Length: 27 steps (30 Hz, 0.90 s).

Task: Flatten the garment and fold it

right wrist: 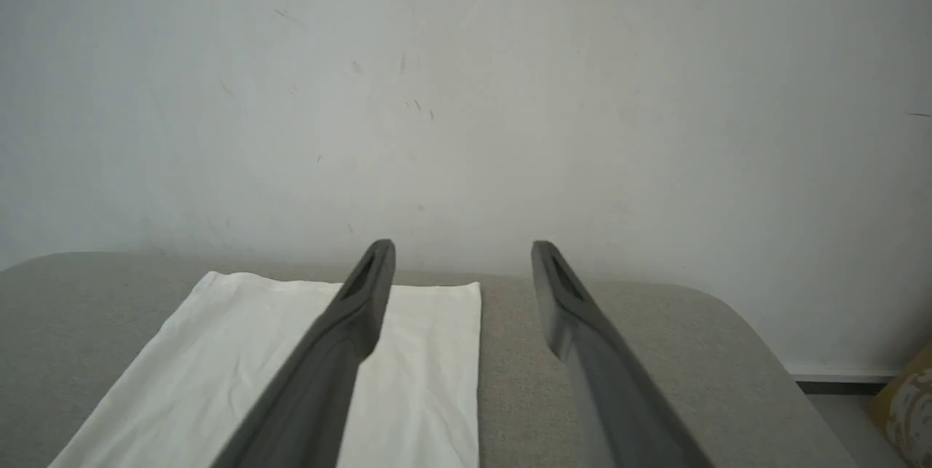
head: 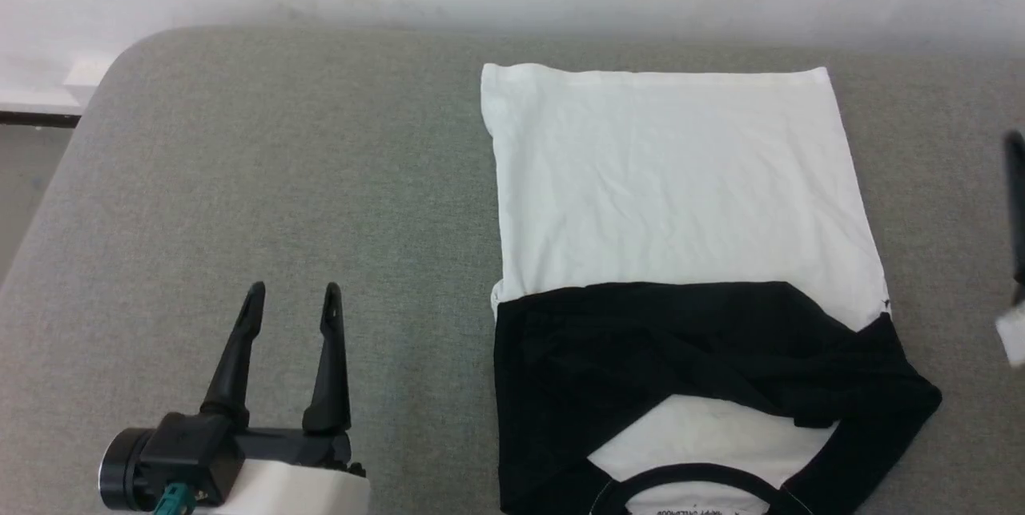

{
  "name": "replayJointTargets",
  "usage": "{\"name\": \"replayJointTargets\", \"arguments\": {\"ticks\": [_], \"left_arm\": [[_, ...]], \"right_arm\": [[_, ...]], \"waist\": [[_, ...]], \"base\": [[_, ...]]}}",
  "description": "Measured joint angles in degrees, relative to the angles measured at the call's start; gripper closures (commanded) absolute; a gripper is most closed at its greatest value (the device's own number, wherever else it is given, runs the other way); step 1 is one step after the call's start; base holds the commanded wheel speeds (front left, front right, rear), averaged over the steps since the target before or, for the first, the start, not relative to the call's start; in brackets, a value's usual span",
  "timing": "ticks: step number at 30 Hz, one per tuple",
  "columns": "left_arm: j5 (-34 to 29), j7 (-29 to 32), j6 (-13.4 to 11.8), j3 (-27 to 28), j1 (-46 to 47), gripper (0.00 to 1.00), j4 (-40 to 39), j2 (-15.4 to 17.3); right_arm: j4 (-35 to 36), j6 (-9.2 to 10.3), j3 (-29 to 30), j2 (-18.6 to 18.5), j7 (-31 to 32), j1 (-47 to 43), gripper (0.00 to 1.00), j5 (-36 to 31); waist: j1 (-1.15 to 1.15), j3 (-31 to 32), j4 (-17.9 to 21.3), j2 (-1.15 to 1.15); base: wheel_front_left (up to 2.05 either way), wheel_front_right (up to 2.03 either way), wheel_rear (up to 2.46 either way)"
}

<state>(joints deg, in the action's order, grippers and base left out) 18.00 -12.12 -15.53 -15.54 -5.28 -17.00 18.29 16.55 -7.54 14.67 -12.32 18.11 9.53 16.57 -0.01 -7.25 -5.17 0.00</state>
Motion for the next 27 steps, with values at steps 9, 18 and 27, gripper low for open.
{"name": "replayJointTargets", "arguments": {"ticks": [9,18,27], "left_arm": [[0.2,-1.1,-0.1,-0.7,-2.2,0.00,0.6,-0.3],[0.9,-2.1,2.4,-2.0,-2.9,0.00,3.7,-1.7],[-0.2,-2.1,4.1,-0.8,2.5,0.00,3.4,-0.5]], "right_arm": [[0.3,0.00,6.0,7.3,-12.4,-14.6,0.00,-8.6],[-5.3,-0.01,0.7,9.1,-19.9,-17.7,0.00,-11.6],[-6.3,-0.01,0.4,9.2,-21.5,-16.9,0.00,-11.0]], "waist": [[0.00,0.8,1.6,0.00],[0.00,0.9,3.9,0.00],[0.00,-1.3,4.5,0.00]], "base": [[0.00,0.00,0.00],[0.00,0.00,0.00],[0.00,0.00,0.00]]}}
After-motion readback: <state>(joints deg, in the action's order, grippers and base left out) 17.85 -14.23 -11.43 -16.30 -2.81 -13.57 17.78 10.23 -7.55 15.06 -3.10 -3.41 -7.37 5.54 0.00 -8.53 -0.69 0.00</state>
